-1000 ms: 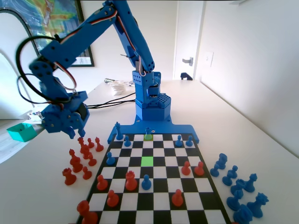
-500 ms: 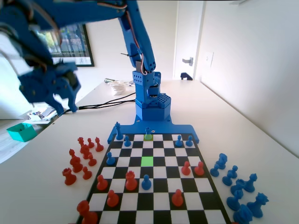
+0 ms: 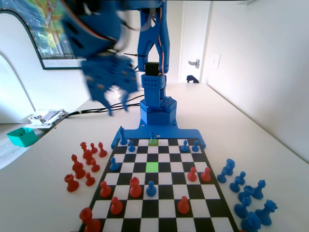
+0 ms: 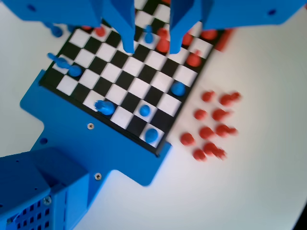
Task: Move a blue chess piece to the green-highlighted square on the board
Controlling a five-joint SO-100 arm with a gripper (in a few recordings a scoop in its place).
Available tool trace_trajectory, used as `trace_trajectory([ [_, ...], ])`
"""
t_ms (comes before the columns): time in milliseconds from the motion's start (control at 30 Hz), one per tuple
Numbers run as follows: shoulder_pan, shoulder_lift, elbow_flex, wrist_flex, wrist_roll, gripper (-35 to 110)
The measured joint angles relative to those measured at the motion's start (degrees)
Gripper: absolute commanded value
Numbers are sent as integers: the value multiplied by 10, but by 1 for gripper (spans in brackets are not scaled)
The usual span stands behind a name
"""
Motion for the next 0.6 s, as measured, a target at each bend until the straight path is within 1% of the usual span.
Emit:
trace_trajectory([
  [300, -94, 44, 168, -106, 23, 14],
  [600, -123, 80, 308, -214, 9, 14],
])
